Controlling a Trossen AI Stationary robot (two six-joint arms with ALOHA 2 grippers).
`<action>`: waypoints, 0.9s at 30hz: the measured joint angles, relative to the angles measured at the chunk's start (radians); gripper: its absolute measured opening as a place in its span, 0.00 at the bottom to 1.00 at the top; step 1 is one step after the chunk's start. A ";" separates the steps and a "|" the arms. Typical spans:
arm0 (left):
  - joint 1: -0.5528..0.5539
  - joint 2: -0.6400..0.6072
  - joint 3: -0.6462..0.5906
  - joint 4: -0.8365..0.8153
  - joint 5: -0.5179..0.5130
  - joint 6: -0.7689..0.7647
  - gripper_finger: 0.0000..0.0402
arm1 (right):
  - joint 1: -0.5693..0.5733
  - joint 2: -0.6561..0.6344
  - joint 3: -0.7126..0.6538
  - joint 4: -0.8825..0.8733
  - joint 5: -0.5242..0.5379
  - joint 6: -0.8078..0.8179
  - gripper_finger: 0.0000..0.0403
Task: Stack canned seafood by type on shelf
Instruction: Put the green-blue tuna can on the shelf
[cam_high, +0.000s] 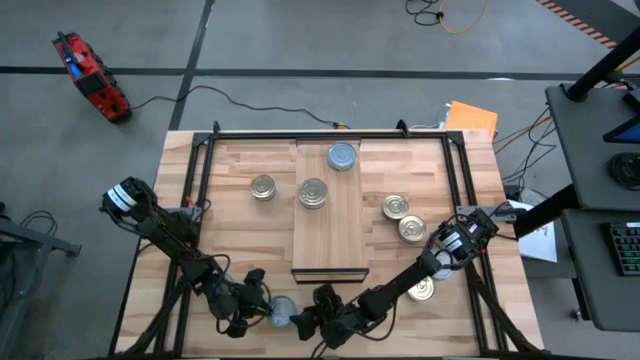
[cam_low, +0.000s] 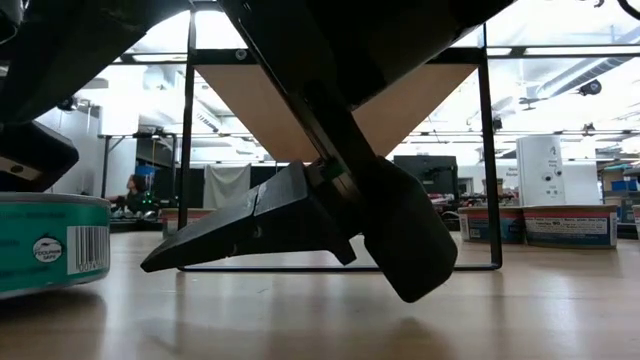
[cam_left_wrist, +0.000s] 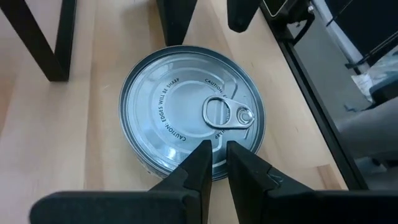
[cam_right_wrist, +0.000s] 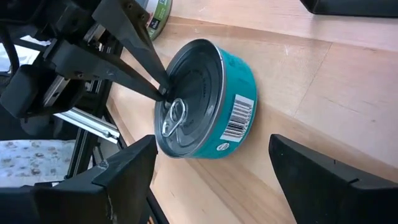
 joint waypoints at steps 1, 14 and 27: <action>0.000 0.000 0.000 0.000 0.000 -0.007 0.09 | 0.000 0.000 0.000 -0.001 0.000 0.000 0.76; -0.052 0.002 -0.019 0.024 -0.076 -0.055 0.09 | -0.004 0.000 0.000 -0.013 0.000 -0.008 0.78; -0.056 0.002 -0.047 0.073 -0.103 -0.059 0.09 | -0.021 0.000 -0.001 -0.014 0.001 -0.018 0.79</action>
